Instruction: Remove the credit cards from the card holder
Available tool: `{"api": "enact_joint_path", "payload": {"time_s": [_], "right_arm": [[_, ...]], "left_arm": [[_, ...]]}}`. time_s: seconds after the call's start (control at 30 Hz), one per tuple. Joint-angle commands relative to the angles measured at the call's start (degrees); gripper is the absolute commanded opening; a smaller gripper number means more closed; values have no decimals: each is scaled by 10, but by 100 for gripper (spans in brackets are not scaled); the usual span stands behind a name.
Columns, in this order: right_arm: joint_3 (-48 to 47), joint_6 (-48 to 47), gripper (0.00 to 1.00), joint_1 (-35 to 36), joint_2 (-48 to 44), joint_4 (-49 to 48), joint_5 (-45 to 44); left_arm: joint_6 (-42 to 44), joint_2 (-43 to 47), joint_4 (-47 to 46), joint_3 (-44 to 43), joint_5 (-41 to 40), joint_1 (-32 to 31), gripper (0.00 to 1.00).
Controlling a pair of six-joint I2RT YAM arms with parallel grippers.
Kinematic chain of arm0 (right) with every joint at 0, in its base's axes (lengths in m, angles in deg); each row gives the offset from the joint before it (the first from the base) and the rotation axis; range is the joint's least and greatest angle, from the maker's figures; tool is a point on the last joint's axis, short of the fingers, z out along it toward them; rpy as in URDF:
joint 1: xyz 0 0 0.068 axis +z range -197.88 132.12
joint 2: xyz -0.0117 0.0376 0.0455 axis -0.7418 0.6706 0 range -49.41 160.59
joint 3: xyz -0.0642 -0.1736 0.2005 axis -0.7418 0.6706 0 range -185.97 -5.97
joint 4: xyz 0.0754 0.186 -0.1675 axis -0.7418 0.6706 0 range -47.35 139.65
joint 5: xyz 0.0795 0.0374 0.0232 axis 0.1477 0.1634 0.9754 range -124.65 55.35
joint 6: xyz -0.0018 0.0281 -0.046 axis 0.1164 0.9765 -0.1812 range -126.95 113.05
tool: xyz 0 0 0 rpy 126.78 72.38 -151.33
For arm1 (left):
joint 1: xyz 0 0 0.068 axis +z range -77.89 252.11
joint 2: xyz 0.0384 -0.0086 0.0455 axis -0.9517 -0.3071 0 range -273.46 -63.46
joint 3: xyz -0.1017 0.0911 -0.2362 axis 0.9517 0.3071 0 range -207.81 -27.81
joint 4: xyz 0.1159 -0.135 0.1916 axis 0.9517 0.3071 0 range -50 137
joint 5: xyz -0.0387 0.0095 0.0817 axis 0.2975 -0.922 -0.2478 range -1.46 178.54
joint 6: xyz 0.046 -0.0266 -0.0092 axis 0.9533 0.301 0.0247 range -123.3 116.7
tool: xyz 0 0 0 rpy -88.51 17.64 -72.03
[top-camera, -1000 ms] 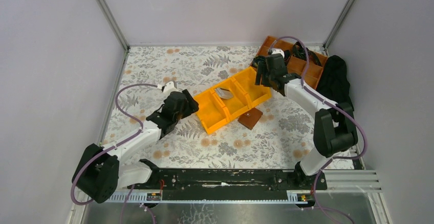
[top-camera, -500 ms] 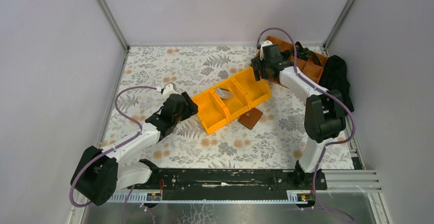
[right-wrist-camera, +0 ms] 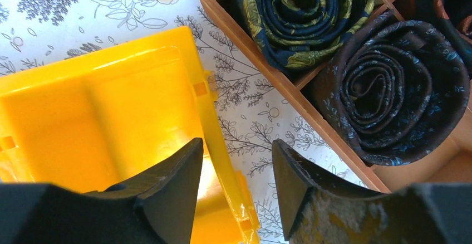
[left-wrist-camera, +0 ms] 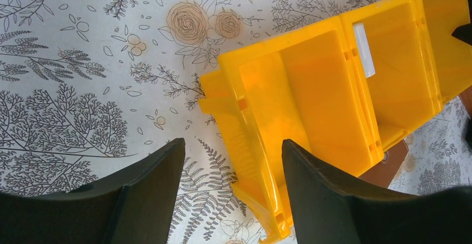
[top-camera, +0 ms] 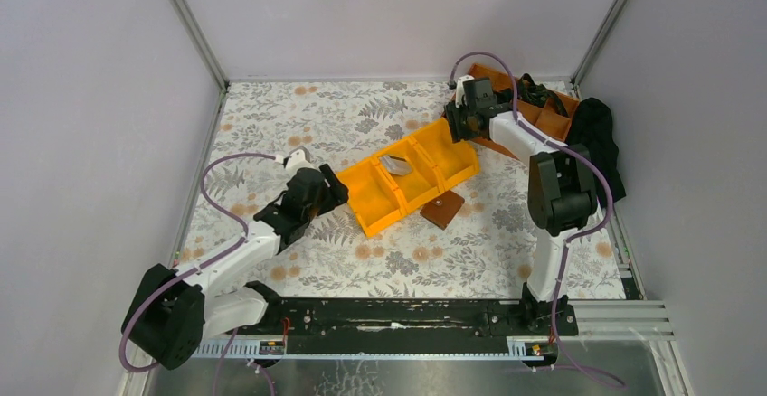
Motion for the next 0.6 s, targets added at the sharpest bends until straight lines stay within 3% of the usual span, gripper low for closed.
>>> {"api": "enact_joint_path", "payload": {"time_s": [0.0, 0.07, 0.13, 0.57], "right_arm": [[-2, 6, 52, 1, -17, -21, 22], [4, 8, 49, 2, -20, -22, 18], [9, 10, 40, 1, -22, -23, 15], [57, 33, 16, 1, -44, -47, 10]], "left_arm": [[12, 1, -23, 6, 2, -3, 71], [11, -6, -27, 6, 8, -3, 72], [11, -12, -29, 6, 11, -3, 72], [10, -20, -33, 5, 19, -2, 72]]}}
